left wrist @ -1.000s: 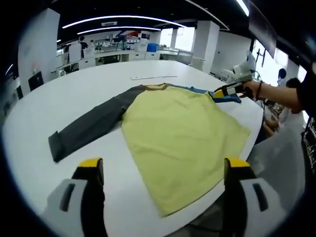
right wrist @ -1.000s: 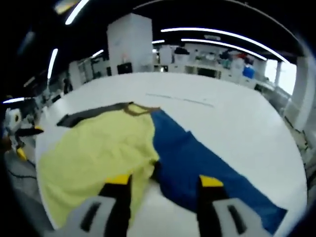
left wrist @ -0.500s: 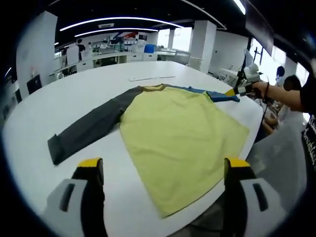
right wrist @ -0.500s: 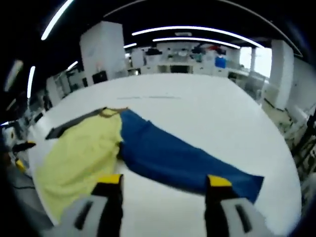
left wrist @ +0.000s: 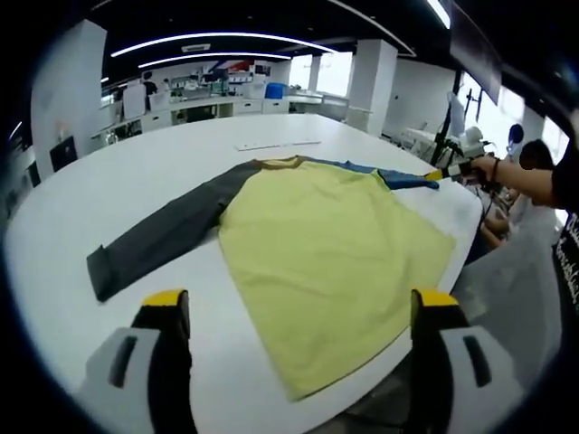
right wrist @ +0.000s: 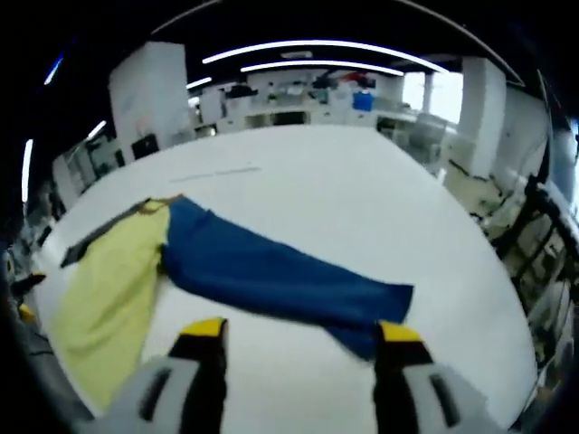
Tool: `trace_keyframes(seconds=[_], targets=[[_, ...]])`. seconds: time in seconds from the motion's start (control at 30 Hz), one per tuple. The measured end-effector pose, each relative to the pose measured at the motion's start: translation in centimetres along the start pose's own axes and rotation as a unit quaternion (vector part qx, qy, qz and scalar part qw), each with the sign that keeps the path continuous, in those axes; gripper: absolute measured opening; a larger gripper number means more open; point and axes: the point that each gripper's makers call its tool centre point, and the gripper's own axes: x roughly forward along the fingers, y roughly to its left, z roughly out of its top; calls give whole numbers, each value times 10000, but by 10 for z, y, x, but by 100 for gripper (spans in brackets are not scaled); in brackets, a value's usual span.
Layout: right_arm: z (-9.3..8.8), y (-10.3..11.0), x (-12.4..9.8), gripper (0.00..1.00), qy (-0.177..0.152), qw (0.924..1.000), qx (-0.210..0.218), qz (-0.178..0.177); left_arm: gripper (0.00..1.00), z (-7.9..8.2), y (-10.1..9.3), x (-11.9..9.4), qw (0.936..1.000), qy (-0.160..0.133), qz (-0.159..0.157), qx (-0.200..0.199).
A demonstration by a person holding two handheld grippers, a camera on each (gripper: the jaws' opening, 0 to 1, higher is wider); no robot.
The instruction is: Fold the garment on the visible template until the final outline fits inside the template.
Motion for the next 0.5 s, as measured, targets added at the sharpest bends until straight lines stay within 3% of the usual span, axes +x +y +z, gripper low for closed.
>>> trace_keyframes(seconds=[0.07, 0.2, 0.5], targets=[[-1, -18, 2, 58, 4, 9991, 367, -193, 99, 1, -1, 0, 10000, -43, -4, -16], [-8, -28, -3, 51, 0, 9950, 910, -412, 99, 3, 0, -1, 10000, -82, 22, -11], [-22, -53, 5, 30, 137, 9855, 1374, -982, 99, -2, 4, -2, 10000, -63, 47, -11]])
